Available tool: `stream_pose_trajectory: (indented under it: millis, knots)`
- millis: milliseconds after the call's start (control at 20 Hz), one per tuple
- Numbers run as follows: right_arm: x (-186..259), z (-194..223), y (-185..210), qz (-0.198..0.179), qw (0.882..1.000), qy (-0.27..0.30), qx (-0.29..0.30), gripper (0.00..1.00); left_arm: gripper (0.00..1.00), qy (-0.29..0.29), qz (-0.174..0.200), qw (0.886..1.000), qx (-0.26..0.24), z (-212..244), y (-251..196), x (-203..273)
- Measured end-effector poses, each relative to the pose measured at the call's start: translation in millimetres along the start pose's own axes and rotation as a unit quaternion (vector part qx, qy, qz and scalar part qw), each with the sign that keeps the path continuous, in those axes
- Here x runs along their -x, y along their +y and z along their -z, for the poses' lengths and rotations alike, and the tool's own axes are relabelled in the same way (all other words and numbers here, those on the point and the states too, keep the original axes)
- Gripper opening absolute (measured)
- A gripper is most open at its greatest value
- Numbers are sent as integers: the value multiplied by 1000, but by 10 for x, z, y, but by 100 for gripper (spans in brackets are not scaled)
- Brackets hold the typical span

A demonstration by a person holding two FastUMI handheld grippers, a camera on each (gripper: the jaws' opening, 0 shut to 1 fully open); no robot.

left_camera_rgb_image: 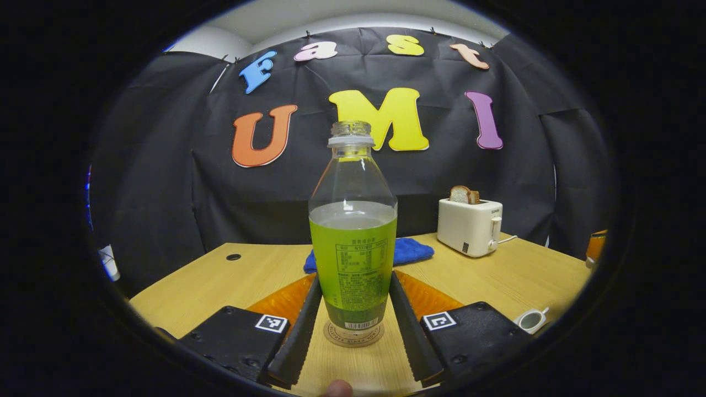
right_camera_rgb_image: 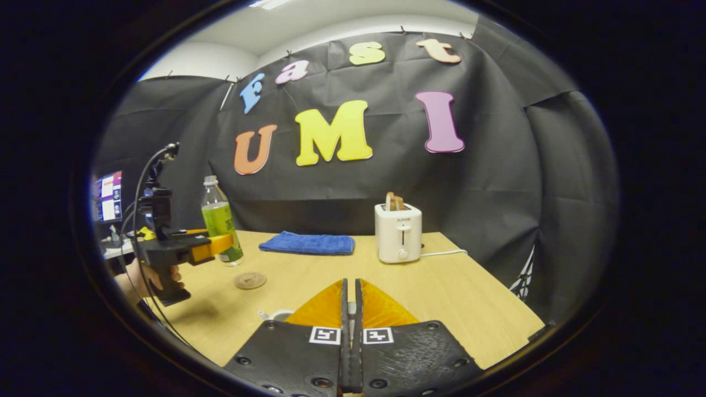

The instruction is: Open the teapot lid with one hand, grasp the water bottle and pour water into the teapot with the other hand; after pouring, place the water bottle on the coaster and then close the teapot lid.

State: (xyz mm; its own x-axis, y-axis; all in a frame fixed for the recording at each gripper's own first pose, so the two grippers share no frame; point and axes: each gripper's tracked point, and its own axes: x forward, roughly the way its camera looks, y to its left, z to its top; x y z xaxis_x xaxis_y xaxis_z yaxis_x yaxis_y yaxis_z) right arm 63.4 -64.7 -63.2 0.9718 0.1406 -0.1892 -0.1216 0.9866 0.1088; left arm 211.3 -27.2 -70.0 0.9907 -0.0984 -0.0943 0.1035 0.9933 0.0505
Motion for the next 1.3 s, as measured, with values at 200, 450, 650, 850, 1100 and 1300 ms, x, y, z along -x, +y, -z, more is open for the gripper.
stream_pose_trajectory:
  millis: [200, 450, 650, 850, 1100, 1300]
  knots:
    - [-58, 38, -18, 1, 1000, 6, -4, 1, 74, 24, -5, 1000, 12, 286, 80, -252]
    - [-164, 138, 44, -7, 1000, 20, -6, 0, 75, 55, -5, 998, 17, 553, 97, -383]
    - [-203, 172, 130, -15, 1000, 25, -3, 0, 77, 65, -2, 998, 18, 644, 82, -424]
    - [-227, 181, 175, -18, 999, 26, 1, 0, 78, 72, -4, 997, 19, 705, 98, -413]
    - [-277, 175, 264, -25, 999, 23, 5, 0, 95, 73, -15, 997, 20, 705, 150, -349]
    - [-370, 142, 472, -48, 999, 12, 13, 0, 100, 82, -39, 995, 32, 731, 274, -105]
